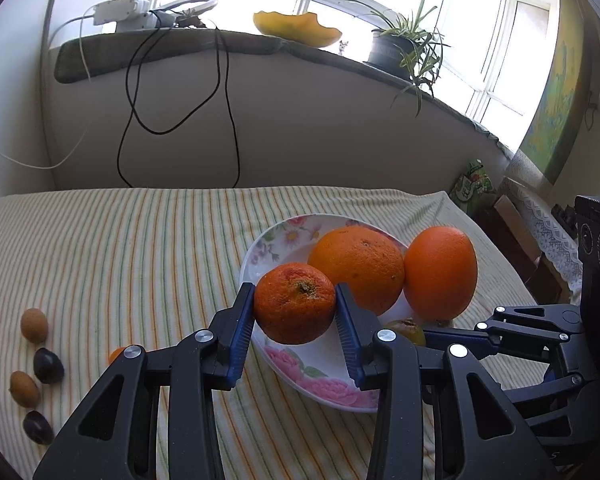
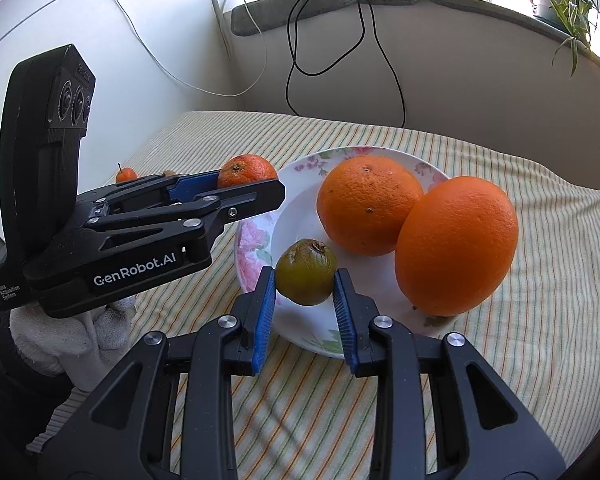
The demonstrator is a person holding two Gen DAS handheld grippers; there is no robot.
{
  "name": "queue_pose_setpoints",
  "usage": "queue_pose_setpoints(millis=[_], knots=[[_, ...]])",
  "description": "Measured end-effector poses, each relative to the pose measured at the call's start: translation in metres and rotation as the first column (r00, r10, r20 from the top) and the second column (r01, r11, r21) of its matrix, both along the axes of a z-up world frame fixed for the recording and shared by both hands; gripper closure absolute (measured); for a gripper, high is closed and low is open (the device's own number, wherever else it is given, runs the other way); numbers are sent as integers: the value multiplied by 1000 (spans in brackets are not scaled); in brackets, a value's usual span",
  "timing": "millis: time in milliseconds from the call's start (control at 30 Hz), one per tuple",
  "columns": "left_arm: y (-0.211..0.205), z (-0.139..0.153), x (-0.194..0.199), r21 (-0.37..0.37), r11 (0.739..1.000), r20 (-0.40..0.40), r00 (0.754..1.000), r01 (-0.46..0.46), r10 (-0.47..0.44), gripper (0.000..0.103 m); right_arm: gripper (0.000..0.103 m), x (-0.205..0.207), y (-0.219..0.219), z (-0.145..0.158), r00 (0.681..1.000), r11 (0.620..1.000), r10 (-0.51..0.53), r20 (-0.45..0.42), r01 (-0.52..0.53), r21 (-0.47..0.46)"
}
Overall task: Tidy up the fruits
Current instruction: 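Carry the tangerine onto the plate and open the left tool while the right tool sets the green fruit there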
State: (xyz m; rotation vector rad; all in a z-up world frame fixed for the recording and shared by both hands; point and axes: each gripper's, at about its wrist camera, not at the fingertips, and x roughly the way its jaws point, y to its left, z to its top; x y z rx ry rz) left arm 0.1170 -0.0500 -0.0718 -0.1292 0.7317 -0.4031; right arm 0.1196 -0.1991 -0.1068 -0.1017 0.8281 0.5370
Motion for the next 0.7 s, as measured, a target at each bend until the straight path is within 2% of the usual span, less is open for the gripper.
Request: queue_pose_setpoints(millis=[600, 700], knots=[[-4, 1, 11, 12, 1000, -11, 1000, 24, -23, 65, 72, 6, 7, -5, 1000, 1000, 18, -8, -18, -8], [-4, 2, 10, 12, 1000, -5, 1000, 18, -18, 54, 72, 7, 8, -5, 1000, 1000, 18, -8, -18, -7]])
